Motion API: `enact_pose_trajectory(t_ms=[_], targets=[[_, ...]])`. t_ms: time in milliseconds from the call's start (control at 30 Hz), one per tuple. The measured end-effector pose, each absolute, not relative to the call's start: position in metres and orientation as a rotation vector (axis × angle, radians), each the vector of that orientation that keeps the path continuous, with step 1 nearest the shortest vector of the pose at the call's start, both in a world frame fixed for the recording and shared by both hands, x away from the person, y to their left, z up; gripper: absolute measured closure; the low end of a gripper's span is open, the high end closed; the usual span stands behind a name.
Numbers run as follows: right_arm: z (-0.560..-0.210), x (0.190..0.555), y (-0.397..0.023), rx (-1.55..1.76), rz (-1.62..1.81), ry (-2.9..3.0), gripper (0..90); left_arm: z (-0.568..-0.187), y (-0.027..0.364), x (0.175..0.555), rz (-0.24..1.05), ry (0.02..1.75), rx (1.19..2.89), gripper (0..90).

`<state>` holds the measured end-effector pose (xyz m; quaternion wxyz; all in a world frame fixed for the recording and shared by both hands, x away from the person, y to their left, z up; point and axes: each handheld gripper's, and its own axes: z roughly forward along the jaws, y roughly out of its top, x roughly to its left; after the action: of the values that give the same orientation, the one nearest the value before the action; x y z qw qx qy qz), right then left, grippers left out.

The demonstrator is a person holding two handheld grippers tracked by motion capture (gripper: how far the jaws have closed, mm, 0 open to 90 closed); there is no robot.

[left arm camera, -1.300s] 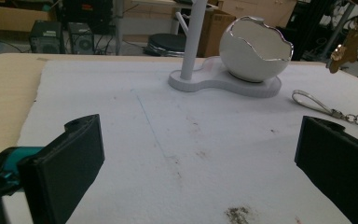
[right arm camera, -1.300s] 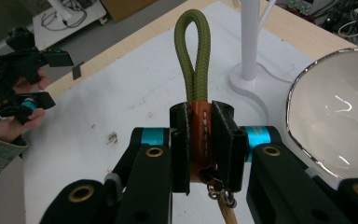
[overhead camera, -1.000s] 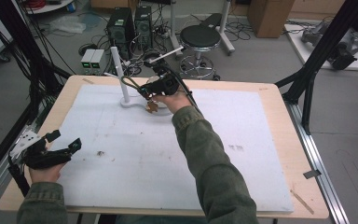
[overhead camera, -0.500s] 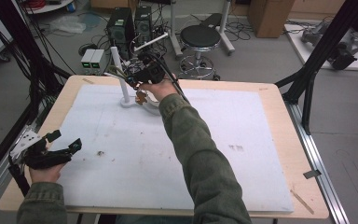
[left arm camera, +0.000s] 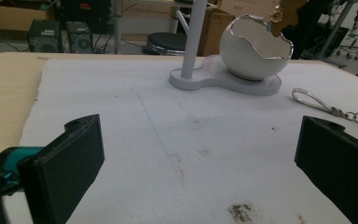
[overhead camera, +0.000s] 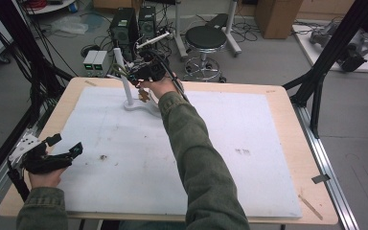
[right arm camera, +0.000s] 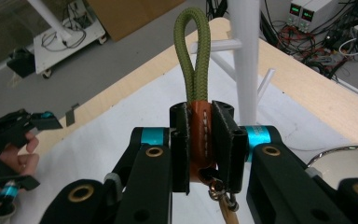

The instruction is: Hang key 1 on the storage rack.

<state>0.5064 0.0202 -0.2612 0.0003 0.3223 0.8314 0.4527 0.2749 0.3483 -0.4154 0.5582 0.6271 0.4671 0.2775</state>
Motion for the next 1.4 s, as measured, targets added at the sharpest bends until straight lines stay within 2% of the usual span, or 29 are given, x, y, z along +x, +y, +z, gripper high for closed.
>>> enact_pose_trajectory(t_ms=[600,633,867,900,933,1000,1067,1133,1233,1400], targets=[[-0.278,0.513,0.028,1.014,1.311,2.572,74.1,-0.416,0.349,0.275,0.654,1.105,1.478,1.8],[-0.28,0.511,0.027,0.997,1.349,2.567,62.4,-0.416,0.349,0.275,0.653,1.105,1.478,1.8],[-0.281,0.503,0.019,1.0,1.304,2.547,44.2,-0.416,0.348,0.276,0.654,1.102,1.481,1.8],[-0.281,0.503,0.019,1.0,1.304,2.547,44.2,-0.416,0.348,0.276,0.652,1.104,1.483,1.8],[-0.28,0.501,0.015,1.015,1.298,2.552,36.0,-0.416,0.348,0.276,0.652,1.104,1.48,1.8],[-0.278,0.5,0.014,1.017,1.287,2.547,25.3,-0.416,0.347,0.276,0.652,1.106,1.476,1.8],[-0.276,0.497,0.011,1.023,1.249,2.544,18.7,-0.416,0.347,0.276,0.652,1.105,1.48,1.8],[-0.275,0.494,0.009,1.038,1.152,2.548,7.3,-0.416,0.348,0.276,0.655,1.106,1.477,1.8],[-0.275,0.49,0.001,1.018,1.111,2.553,0.7,-0.416,0.348,0.276,0.658,1.109,1.477,1.8],[-0.281,0.483,-0.018,1.058,1.126,2.525,0.7,-0.416,0.347,0.276,0.659,1.107,1.478,1.8]])
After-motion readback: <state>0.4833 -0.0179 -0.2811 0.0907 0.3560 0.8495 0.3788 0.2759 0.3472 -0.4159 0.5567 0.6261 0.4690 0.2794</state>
